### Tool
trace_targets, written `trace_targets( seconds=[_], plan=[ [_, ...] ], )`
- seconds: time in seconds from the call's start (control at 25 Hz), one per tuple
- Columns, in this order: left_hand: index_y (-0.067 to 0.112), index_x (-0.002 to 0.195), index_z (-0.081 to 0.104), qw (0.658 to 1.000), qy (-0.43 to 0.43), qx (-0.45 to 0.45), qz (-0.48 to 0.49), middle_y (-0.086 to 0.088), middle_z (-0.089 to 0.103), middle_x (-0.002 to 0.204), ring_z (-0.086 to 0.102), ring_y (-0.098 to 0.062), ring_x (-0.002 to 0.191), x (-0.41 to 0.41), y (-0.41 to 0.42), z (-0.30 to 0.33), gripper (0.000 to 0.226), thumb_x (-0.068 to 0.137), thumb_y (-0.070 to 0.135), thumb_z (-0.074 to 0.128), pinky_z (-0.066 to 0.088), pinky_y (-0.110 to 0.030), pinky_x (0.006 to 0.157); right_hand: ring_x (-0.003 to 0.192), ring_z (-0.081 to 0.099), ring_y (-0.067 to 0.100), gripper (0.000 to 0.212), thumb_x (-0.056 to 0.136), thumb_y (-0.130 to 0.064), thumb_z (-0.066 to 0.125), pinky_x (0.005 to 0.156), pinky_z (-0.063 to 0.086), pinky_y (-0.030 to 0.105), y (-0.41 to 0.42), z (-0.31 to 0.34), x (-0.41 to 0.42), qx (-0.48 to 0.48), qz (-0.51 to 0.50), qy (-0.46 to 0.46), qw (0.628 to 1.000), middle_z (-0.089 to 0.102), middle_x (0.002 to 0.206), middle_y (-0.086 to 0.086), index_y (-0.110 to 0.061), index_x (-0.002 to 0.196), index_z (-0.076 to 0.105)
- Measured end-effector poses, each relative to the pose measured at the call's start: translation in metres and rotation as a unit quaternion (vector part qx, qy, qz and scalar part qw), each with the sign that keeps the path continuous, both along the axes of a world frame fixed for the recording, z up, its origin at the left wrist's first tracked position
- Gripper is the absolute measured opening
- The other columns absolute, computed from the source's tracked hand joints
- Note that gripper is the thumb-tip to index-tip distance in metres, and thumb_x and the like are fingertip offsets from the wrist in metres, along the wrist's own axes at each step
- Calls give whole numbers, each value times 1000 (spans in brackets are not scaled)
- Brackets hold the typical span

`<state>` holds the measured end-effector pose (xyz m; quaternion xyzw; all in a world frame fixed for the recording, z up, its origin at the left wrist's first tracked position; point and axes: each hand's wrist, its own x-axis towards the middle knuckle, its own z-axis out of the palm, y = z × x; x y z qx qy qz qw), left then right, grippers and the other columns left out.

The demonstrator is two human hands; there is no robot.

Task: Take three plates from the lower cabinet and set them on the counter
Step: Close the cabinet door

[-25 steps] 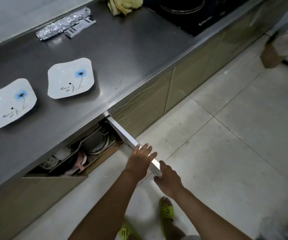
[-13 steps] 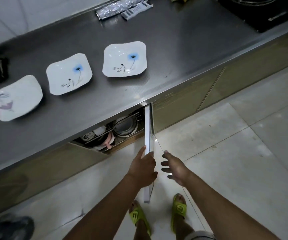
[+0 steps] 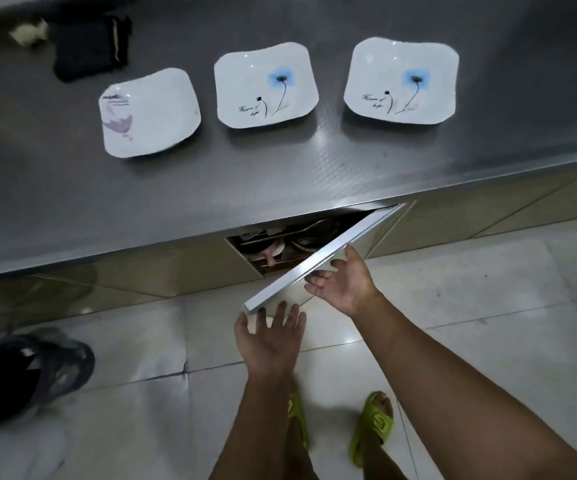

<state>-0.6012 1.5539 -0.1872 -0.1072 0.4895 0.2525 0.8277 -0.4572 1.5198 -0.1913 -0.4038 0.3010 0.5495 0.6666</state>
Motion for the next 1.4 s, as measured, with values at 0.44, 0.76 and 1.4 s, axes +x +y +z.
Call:
trace_targets(
  seconds=[0.44,0.76,1.4],
  plan=[
    [18,149,26,989,-117,21,91,-20,27,156,18,-33,147,20,86,-16,76,90,65,19,3,-52,119,144,8,43,69,94,-57,18,115,10,59,62,-11,0,58,-185,44,980,4,158,24,-18,150,11],
    [25,150,19,989,-125,80,14,-17,32,153,13,-26,149,38,125,-30,84,84,74,3,-9,-54,116,145,10,42,76,87,-68,9,109,8,68,97,-18,8,64,-233,41,969,9,159,20,-26,149,17],
    [11,131,47,997,-59,40,-36,-18,34,153,29,-33,143,37,149,-28,75,93,62,6,10,-49,120,140,30,36,66,94,-58,13,112,22,56,97,-19,0,35,-244,3,969,31,152,18,-18,141,36]
  ],
)
